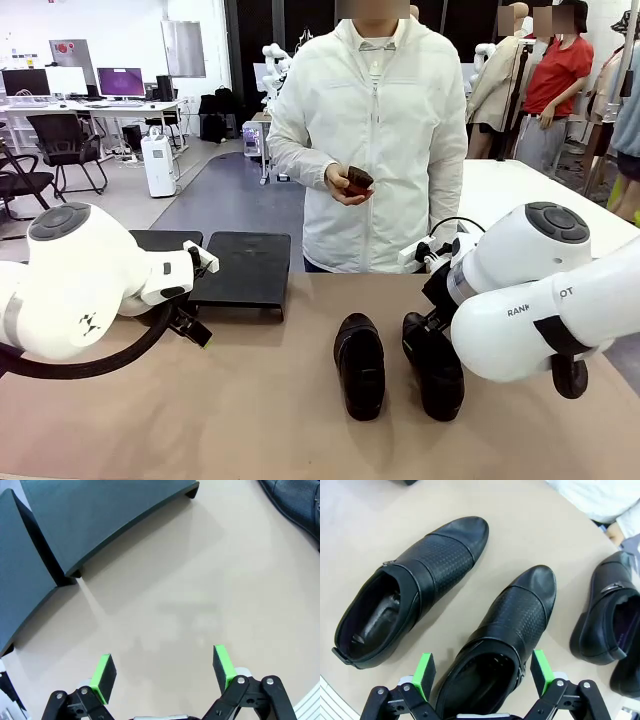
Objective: Organize the shoes by placing them on the stand.
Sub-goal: Pick up one Shoe and place it in the middle of the table.
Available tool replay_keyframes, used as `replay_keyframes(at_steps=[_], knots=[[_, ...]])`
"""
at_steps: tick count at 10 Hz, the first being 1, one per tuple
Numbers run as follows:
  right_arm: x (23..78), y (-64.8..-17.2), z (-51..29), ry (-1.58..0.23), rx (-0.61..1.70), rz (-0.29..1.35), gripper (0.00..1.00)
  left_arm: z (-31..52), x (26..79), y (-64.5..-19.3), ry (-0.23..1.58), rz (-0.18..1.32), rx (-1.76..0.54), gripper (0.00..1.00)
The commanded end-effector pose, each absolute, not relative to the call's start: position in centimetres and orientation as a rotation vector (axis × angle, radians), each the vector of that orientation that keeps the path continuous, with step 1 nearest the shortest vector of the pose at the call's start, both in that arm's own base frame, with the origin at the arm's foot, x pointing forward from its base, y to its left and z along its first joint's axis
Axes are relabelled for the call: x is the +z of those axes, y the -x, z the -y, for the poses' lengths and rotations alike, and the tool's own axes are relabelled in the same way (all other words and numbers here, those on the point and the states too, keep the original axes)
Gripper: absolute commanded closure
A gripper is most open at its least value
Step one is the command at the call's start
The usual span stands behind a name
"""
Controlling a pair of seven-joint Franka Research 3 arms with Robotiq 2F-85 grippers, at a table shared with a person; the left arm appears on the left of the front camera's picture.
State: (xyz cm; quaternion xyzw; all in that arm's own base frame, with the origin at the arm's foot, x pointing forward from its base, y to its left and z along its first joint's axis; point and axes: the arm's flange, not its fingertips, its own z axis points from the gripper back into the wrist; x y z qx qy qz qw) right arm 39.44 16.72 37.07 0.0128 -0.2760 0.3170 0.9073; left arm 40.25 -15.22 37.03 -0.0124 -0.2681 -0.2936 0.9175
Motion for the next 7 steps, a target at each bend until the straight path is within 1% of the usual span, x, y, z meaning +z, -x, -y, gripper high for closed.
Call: replay_keyframes(at_steps=[1,7], knots=[[37.07,-39.44,-16.72,-0.027,0.654,0.570,0.00,15.21,37.05,-40.25,0.025,0.552,-0.604,0.00],[37.07,-39.44,-16.72,-0.027,0.654,0.570,0.00,15.21,37.05,-40.25,0.025,0.552,-0.604,0.00]])
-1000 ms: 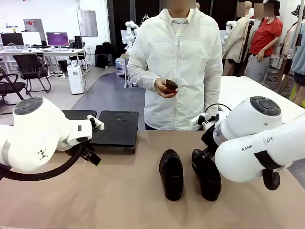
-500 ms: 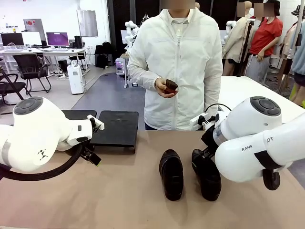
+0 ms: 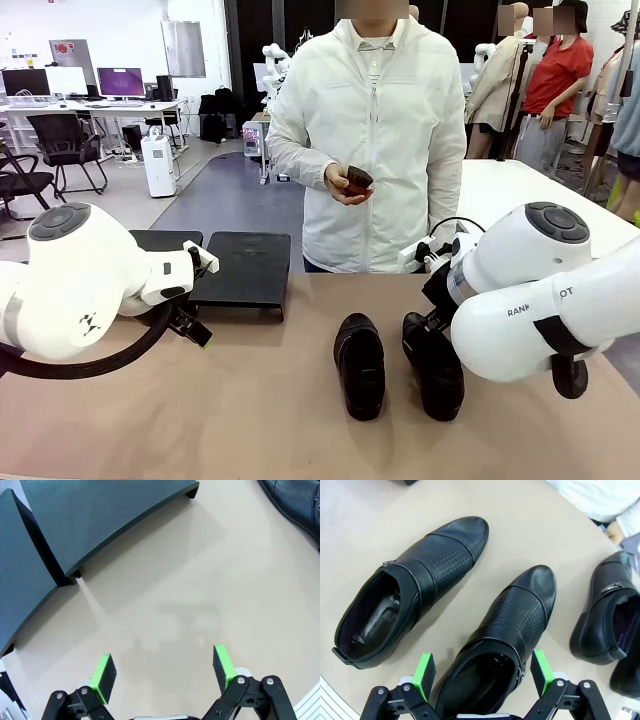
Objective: Organize the shoes by placing them on the stand.
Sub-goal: Pick up one Shoe and place it in the middle of the table.
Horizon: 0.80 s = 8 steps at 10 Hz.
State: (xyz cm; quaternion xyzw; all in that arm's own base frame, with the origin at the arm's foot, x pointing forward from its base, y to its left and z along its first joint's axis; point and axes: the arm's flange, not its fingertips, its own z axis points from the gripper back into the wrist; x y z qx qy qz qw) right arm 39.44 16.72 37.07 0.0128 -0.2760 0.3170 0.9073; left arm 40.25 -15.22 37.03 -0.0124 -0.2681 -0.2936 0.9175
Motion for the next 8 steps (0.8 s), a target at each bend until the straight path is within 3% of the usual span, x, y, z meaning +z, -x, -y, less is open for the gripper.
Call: replay_keyframes(at_steps=[1,3,4,5,8], knots=[[37.1,-39.4,-16.7,-0.027,0.654,0.570,0.00,15.2,37.1,-40.3,0.025,0.552,-0.604,0.00],[37.1,-39.4,-16.7,-0.026,0.654,0.570,0.00,15.2,37.0,-40.3,0.026,0.551,-0.604,0.00],[39.6,-38.9,-16.5,-0.113,0.628,0.499,0.00,14.4,39.6,-39.4,0.073,0.497,-0.593,0.00],[44.2,-37.7,-15.3,-0.145,0.531,0.429,0.00,13.6,43.4,-37.8,0.168,0.310,-0.469,0.00],[55.6,-31.7,-9.7,-0.349,0.341,0.317,0.00,7.3,51.1,-30.4,0.388,0.297,-0.545,0.00]])
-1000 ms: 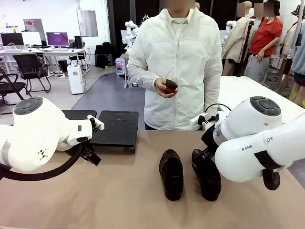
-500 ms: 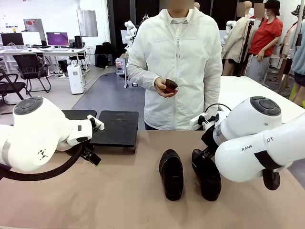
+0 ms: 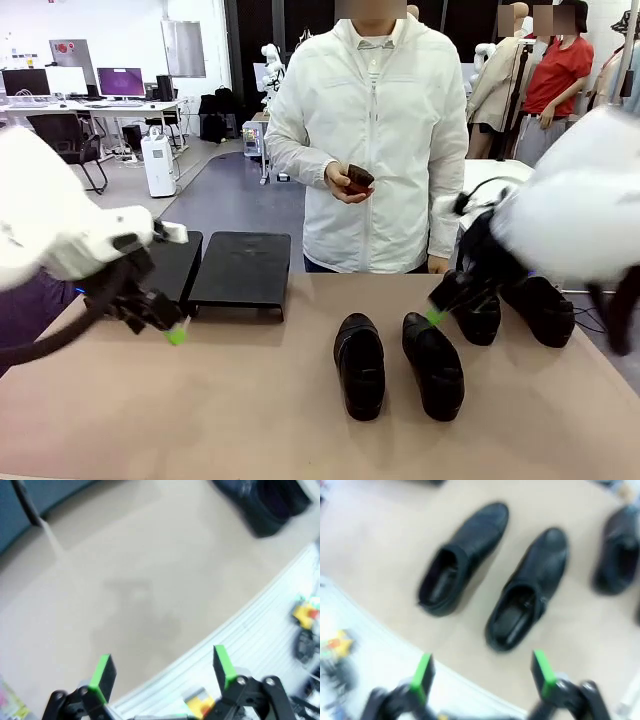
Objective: Organize the shoes by placing them on the stand.
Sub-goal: Pick up one Shoe and place it in the middle of the table.
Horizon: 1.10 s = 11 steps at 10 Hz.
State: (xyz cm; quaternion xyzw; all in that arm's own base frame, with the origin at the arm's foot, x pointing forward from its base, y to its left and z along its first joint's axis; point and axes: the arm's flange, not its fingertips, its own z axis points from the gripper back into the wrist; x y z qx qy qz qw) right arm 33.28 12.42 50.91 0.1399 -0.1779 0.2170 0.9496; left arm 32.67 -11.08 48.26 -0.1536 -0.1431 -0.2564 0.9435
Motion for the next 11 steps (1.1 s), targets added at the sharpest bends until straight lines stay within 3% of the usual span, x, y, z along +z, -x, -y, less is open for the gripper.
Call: replay_keyframes(at_steps=[1,2,4,6,7,8,9,11], knots=[[57.9,-29.9,-7.0,-0.443,0.290,0.288,0.00,4.2,52.4,-27.6,0.472,0.322,-0.583,0.00],[59.1,-28.9,-4.1,-0.539,0.222,0.284,0.00,1.2,52.6,-25.3,0.571,0.331,-0.625,0.00],[58.9,-27.6,3.5,-0.730,0.015,0.368,0.00,-5.7,50.5,-22.9,0.853,0.413,-0.454,0.00],[57.6,-27.6,9.5,-0.766,-0.210,0.462,0.00,-10.0,48.0,-21.4,1.081,0.514,-0.305,0.00],[56.8,-27.6,11.1,-0.759,-0.316,0.500,0.00,-10.5,47.5,-21.3,1.066,0.557,-0.282,0.00],[55.8,-27.9,11.6,-0.610,-0.469,0.569,0.00,-11.3,52.8,-22.3,0.970,0.474,-0.368,0.00],[57.8,-26.4,12.4,-0.761,-0.243,0.432,0.00,-11.3,52.8,-22.3,0.970,0.474,-0.368,0.00],[57.8,-26.4,12.4,-0.761,-0.243,0.432,0.00,-11.3,52.8,-22.3,0.970,0.474,-0.368,0.00]])
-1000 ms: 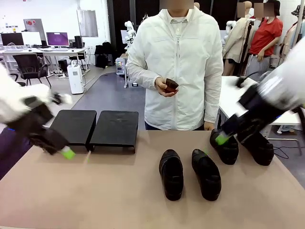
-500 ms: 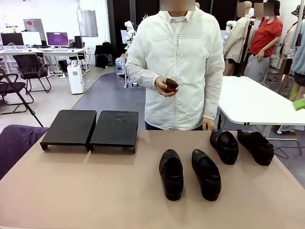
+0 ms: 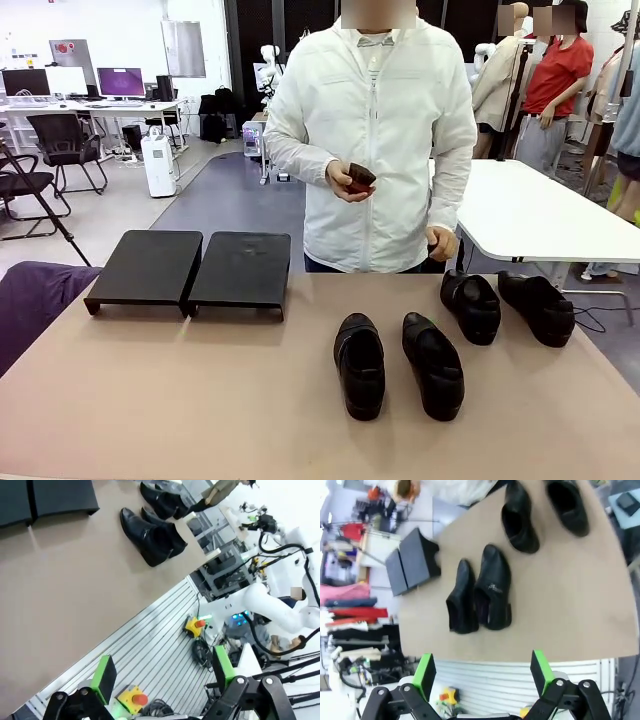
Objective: Organize the shoes by placing them on the stand.
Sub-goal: Pick up one Shoe and place it in the middle of the table.
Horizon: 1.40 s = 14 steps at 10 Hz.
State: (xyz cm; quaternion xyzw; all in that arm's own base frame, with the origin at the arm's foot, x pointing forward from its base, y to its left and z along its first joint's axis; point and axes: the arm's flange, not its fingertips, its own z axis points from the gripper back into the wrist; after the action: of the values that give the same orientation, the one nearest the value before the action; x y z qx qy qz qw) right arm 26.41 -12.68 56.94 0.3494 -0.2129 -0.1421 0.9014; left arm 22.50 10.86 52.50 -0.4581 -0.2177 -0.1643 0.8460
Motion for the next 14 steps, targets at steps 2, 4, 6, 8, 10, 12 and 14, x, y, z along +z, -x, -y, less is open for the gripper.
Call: replay_keyframes(at_steps=[2,4,6,8,10,12,14], knots=[[57.8,-26.4,12.4,-0.761,-0.243,0.432,0.00,-11.3,52.8,-22.3,0.970,0.474,-0.368,0.00],[57.5,-26.1,12.2,-0.732,-0.259,0.417,0.00,-11.3,52.8,-22.3,0.970,0.474,-0.368,0.00],[58.0,-28.7,7.1,-0.625,-0.207,0.381,0.00,-11.3,52.8,-22.3,0.970,0.474,-0.368,0.00],[55.9,-33.8,-1.6,-0.471,-0.084,0.285,0.00,-11.3,52.8,-22.3,0.970,0.474,-0.368,0.00],[55.8,-35.7,-3.6,-0.429,-0.041,0.242,0.00,-11.3,52.8,-22.3,0.970,0.474,-0.368,0.00],[58.7,-33.0,3.7,-0.475,-0.173,0.257,0.00,-11.3,52.8,-22.3,0.970,0.474,-0.368,0.00],[60.3,-28.7,11.8,-0.497,-0.299,0.295,0.00,-11.3,52.8,-22.3,0.970,0.474,-0.368,0.00]])
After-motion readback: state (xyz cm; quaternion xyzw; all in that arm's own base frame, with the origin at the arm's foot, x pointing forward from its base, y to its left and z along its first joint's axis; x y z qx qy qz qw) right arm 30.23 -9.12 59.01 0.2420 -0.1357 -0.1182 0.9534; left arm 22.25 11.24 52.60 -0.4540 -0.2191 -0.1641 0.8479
